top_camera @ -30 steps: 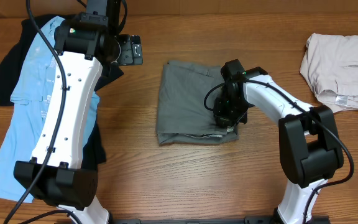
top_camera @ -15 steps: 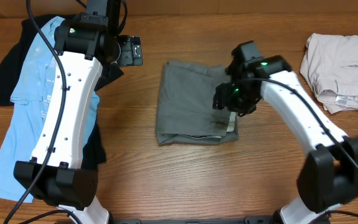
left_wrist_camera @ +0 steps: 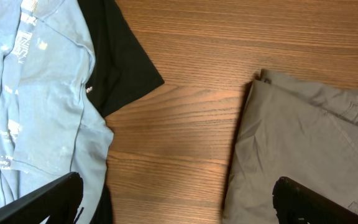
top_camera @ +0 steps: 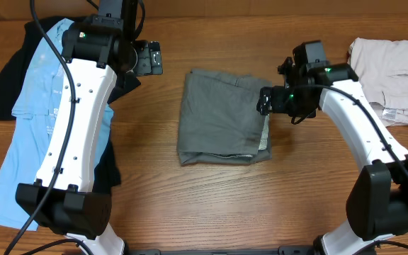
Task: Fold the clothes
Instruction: 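Grasp the folded grey shorts' right edge with the right gripper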
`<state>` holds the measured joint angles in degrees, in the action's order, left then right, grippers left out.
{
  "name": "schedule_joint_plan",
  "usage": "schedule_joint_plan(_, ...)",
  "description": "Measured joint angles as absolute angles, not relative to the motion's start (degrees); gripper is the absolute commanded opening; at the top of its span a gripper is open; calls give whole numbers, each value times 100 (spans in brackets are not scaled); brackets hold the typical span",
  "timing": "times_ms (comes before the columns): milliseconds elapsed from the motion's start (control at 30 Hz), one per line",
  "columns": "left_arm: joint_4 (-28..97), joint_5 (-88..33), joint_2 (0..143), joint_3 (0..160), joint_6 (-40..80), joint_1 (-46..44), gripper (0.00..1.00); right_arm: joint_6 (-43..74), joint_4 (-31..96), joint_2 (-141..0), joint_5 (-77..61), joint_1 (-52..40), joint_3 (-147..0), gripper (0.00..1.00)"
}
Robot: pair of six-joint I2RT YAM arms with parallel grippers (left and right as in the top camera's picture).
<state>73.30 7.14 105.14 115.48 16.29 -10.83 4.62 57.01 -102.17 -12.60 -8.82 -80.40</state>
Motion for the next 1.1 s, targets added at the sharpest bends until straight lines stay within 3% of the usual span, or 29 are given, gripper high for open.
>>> schedule_joint_plan(400,7328,714,10514,11548,1629,-1083,100,322,4198,-10250,-1616,-882,-6801,100)
schedule_joint_plan(900,7282,714,10519,11548,1629,-1083,100,1035,2799,-10492,-1927,-906,-6051,99)
schedule_joint_plan(1000,7282,714,10573,11548,1629,-1083,100,1092,2751,-10551,-1927,-943,-6064,94)
schedule_joint_plan(1100,7277,714,10694,11548,1629,-1083,100,1151,2696,-10600,-1929,-1020,-6077,83)
